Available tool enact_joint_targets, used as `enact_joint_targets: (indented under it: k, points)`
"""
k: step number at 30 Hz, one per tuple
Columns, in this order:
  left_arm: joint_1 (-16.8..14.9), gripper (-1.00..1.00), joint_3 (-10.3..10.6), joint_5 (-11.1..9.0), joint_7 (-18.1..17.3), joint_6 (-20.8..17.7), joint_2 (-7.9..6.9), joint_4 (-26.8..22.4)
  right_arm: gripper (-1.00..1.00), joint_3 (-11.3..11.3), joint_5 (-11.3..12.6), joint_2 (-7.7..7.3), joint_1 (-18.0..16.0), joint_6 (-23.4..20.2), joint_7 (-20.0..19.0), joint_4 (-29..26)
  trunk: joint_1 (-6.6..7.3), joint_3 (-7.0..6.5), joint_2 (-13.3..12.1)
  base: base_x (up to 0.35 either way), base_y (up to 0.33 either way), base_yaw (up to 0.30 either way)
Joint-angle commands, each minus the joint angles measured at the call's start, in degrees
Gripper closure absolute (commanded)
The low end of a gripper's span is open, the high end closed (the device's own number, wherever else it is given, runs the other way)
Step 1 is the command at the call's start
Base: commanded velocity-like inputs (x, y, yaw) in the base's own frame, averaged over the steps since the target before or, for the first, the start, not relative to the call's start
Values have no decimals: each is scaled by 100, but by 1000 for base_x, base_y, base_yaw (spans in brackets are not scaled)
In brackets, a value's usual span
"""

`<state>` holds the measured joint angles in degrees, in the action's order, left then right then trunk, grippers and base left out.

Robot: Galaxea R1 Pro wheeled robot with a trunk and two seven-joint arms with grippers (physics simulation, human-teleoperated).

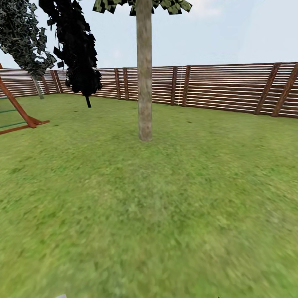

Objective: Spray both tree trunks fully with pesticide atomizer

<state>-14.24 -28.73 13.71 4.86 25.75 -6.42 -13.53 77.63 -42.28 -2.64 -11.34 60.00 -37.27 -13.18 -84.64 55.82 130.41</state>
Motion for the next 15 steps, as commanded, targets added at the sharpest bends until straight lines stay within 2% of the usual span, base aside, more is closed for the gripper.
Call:
enact_joint_targets:
  k: [1,11,15]
  points:
    - [0,100,-1,0,-2,0,0,-1,-100,0,0,0,0,0,0,0,0,0,0,338,0,0]
    - [0,100,-1,0,-2,0,0,-1,-100,-1,0,0,0,0,0,0,0,0,0,338,0,0]
    - [0,100,-1,0,-2,0,0,-1,-100,-1,0,0,0,0,0,0,0,0,0,338,0,145]
